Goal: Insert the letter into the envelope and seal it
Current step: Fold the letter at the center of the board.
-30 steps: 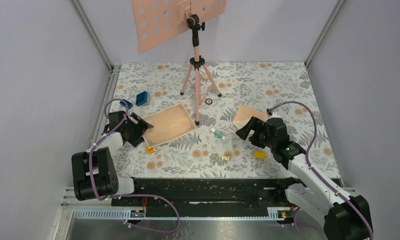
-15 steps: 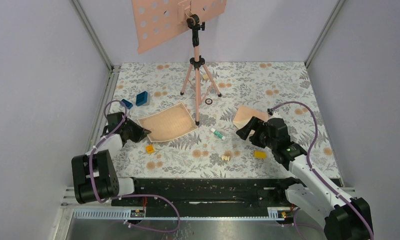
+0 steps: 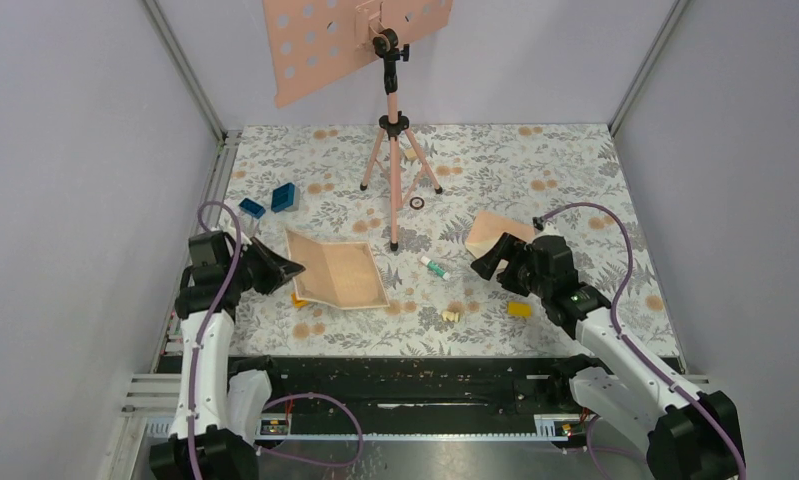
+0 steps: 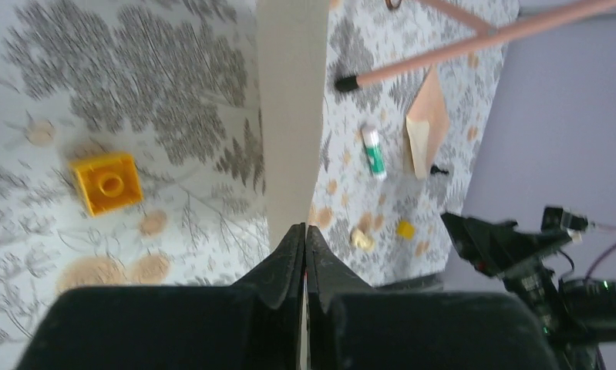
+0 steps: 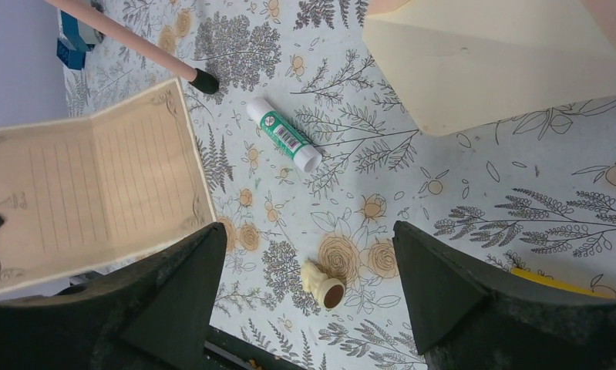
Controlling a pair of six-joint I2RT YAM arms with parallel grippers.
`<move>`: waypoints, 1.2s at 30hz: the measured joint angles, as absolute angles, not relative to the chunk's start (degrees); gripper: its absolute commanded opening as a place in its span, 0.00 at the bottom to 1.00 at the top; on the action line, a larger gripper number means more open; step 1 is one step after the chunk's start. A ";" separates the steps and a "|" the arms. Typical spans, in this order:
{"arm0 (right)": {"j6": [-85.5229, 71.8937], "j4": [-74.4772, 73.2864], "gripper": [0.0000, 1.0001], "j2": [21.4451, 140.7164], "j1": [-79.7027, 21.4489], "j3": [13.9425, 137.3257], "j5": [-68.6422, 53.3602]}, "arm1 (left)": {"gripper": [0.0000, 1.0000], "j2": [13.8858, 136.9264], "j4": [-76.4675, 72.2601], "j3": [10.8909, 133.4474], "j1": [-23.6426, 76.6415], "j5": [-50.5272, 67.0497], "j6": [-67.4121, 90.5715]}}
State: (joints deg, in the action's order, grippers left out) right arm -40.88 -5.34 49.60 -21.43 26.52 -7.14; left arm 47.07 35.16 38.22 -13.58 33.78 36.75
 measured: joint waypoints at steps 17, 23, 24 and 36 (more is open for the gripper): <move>-42.48 -3.14 0.87 51.46 -21.43 26.46 -9.10 | 0.00 46.70 48.80 40.75 3.77 26.26 37.47; -42.96 -3.07 0.87 50.52 -21.43 26.04 -9.10 | 0.00 48.56 47.27 43.44 16.32 14.02 43.48; -42.96 -3.11 0.87 50.48 -21.43 25.96 -9.10 | 0.00 49.04 46.85 43.81 18.13 12.23 44.49; -42.94 -3.14 0.87 50.46 -21.43 25.85 -9.10 | 0.50 68.36 44.75 56.01 39.51 -1.41 48.07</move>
State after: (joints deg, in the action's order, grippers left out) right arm -42.94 -3.14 50.46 -21.43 25.85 -9.10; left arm 68.36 44.75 56.01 39.51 -1.41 48.07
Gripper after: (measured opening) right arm 0.867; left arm 0.483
